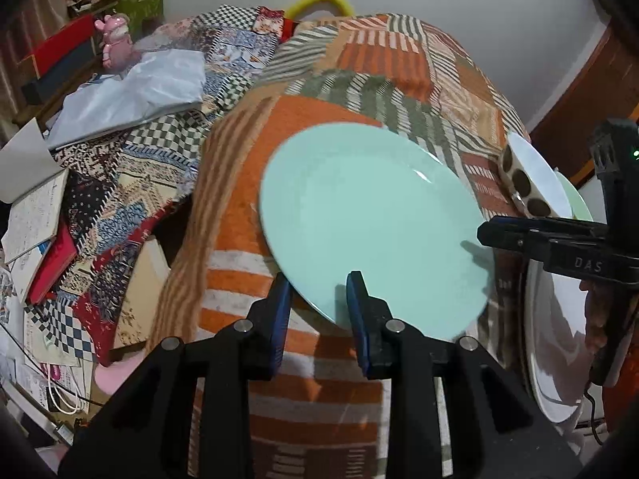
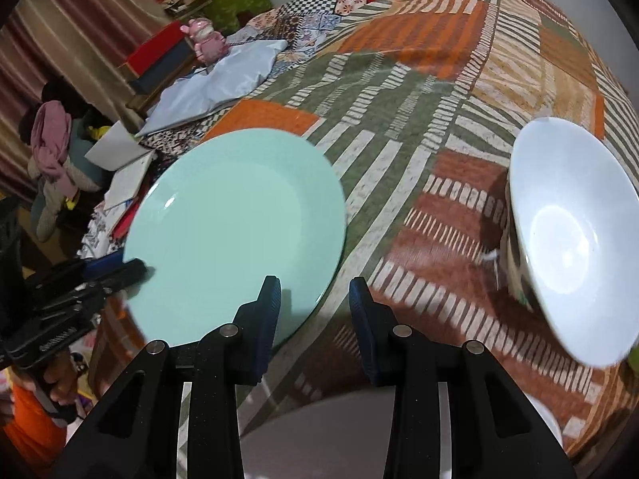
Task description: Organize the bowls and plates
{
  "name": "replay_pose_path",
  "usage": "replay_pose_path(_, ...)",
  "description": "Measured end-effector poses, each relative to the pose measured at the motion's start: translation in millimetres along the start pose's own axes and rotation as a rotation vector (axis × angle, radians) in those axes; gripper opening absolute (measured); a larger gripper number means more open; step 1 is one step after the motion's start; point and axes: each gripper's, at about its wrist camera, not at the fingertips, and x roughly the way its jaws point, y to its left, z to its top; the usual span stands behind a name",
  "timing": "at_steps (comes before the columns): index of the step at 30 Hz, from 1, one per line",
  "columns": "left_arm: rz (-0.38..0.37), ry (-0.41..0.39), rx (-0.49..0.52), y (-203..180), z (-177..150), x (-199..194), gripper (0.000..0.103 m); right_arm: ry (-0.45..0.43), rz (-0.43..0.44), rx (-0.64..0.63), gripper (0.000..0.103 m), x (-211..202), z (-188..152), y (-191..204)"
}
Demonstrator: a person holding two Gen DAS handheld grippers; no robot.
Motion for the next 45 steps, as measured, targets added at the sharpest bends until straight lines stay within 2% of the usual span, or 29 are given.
replay_pose_path(4, 0.028, -0.006, -0.004, 9.2, 10.2, 5.6, 0.029, 0.005, 0.004, 0.000, 0.033, 8.6, 5.6, -0.3)
replay_pose_path(12, -0.007, 0.008, -0.024, 15.1, 22.8, 28.4, 0.028, 0.015, 0.047, 0.000, 0.033, 16.7, 7.6, 3.7)
replay_pose_path(16, 0.009, -0.004, -0.013, 10.7, 22.0, 26.0, 0.029, 0.010, 0.028, -0.019, 0.032, 14.2, 6.3, 7.4)
replay_pose_path(20, -0.007, -0.021, -0.015, 8.8, 19.3, 14.7, 0.029, -0.003, 0.045, 0.003, 0.030, 6.8, 2.7, 3.4)
replay_pose_path(30, -0.016, -0.091, 0.023, -13.6, 12.8, -22.0, 0.029, -0.096, 0.042, 0.004, 0.030, -32.1, -10.6, 4.5)
replay_pose_path(45, -0.041, -0.174, 0.078, -60.9, -1.1, -76.8, 0.029, -0.230, 0.038, 0.006, 0.029, -94.6, -41.7, -1.9)
